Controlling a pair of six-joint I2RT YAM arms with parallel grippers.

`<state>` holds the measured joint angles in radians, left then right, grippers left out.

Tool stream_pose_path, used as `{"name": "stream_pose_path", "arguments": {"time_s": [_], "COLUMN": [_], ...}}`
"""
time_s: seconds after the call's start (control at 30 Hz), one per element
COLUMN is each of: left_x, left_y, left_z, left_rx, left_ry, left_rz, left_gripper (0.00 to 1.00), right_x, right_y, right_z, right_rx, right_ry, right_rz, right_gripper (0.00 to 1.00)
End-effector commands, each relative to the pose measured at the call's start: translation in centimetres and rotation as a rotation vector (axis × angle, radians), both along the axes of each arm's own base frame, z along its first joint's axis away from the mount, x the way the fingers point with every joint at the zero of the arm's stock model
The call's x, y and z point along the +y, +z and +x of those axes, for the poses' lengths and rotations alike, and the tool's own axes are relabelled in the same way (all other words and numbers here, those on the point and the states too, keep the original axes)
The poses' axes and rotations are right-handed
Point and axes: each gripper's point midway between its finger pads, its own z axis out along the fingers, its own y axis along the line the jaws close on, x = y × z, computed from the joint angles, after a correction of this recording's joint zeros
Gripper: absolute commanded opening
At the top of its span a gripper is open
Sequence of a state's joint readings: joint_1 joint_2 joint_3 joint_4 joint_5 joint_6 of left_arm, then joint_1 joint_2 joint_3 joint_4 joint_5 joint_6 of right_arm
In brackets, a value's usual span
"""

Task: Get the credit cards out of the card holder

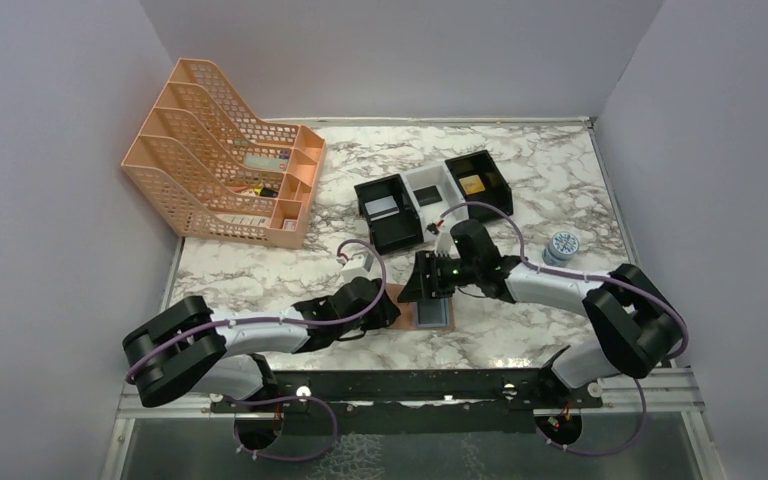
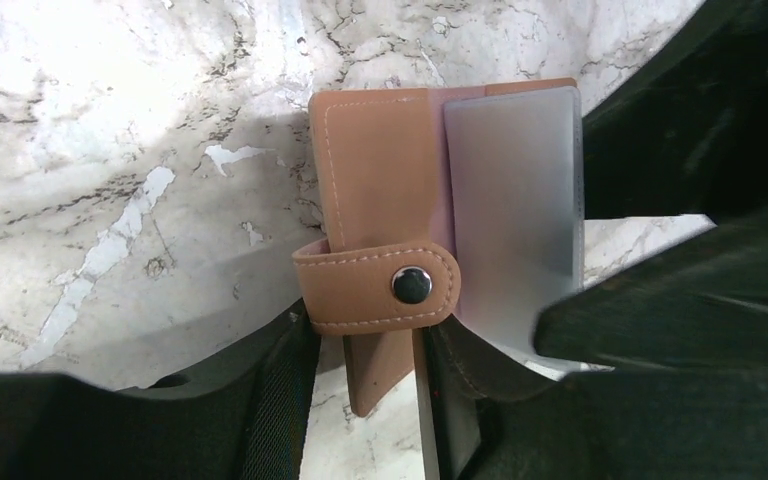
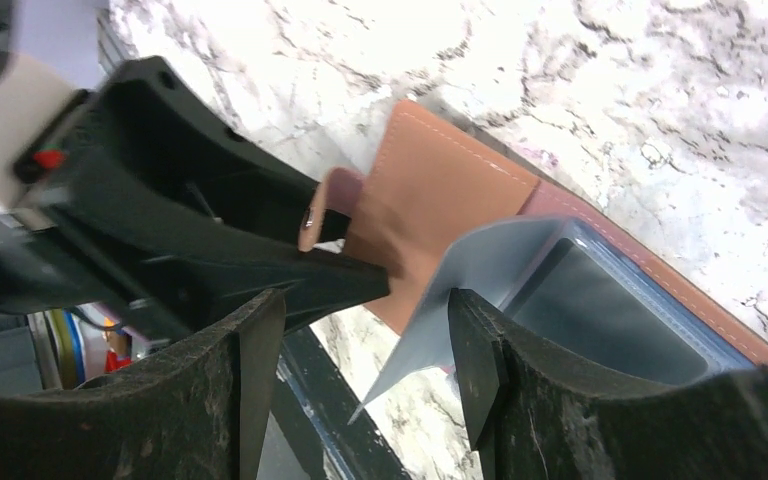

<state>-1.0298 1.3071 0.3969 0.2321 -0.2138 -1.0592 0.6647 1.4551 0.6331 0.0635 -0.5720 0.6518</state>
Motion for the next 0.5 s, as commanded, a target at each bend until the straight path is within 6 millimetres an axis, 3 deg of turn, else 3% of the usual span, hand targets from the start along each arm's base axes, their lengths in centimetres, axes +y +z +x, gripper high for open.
{"name": "stream_pose_path", "arguments": {"time_s": [0.0, 0.17, 0.47], "left_x": [0.6, 0.8, 0.6], "left_y": [0.9, 1.5, 1.9], "left_z": [-0.2, -0.7, -0.8], "left_rx": [-0.024, -0.039, -0.055], "left_ry": [0.012, -0.002, -0.019], "left_rz": [-0.032, -0.086, -0.108], "left_gripper": [0.44, 0.57, 0.64], "right_x": [0.7, 2.1, 2.4], "right_y": [-0.9, -0.5, -2.1], "right_z": [-0.6, -1.0, -0.6], "right_rx": [0.053, 0.109, 0.182], "right_ry": [0.017, 0.044, 0.000], "right_rz": [0.033, 0.133, 0.114], "right_gripper": [0.61, 0.64, 0.68]}}
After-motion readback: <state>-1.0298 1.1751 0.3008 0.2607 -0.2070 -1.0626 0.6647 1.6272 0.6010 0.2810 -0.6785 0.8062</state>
